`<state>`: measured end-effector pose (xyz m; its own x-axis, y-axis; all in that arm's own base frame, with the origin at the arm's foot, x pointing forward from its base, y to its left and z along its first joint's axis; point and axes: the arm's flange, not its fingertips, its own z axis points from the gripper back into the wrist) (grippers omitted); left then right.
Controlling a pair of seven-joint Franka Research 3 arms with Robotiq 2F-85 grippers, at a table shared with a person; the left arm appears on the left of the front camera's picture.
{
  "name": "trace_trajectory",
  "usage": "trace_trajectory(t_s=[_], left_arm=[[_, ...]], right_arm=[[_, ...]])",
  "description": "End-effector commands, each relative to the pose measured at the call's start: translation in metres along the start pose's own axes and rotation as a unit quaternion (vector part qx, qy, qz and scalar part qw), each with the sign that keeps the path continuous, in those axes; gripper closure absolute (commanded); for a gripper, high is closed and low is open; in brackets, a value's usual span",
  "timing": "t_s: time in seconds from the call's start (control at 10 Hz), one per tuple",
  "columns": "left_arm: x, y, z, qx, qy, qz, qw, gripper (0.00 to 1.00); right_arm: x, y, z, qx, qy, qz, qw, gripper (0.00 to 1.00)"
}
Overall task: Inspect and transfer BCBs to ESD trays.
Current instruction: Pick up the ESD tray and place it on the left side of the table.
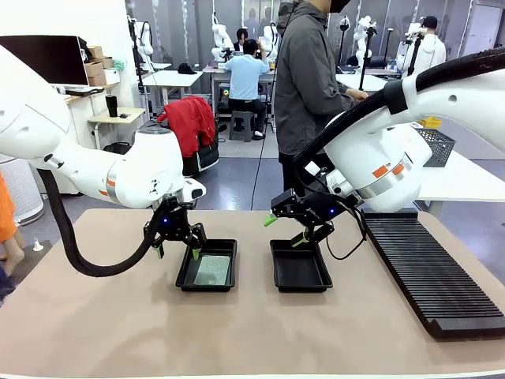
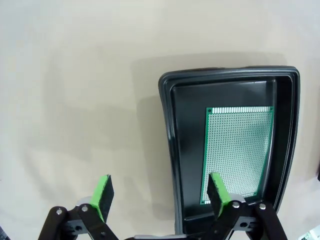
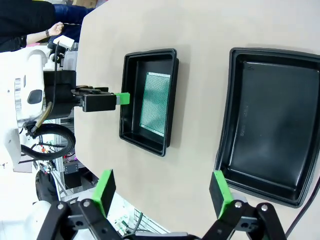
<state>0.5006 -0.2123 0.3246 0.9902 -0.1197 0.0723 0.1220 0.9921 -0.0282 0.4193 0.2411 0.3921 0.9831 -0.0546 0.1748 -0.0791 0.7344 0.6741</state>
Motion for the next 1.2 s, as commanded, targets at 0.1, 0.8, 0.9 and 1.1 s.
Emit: trace_trajectory(t_s=[0.1, 0.8, 0.9, 1.1], left_arm=[[0.005, -0.008, -0.009, 0.024, -0.011, 0.005, 1.0, 0.0], [0.005, -0.012, -0.018, 0.026, -0.008, 0.004, 1.0, 0.36], [0.006, -0.012, -0.02, 0.026, -0.004, 0.005, 1.0, 0.36], [0.006, -0.011, -0.021, 0.026, -0.004, 0.008, 1.0, 0.48]], right_arm=[[0.0, 0.003, 0.002, -0.011, -0.001, -0.006, 1.0, 0.0], [0.0, 0.003, 0.002, -0.011, -0.001, -0.006, 1.0, 0.0], [0.0, 0.003, 0.002, -0.011, -0.001, -0.006, 1.0, 0.0], [0.0, 0.003, 0.002, -0.011, -0.001, -0.006, 1.0, 0.0]])
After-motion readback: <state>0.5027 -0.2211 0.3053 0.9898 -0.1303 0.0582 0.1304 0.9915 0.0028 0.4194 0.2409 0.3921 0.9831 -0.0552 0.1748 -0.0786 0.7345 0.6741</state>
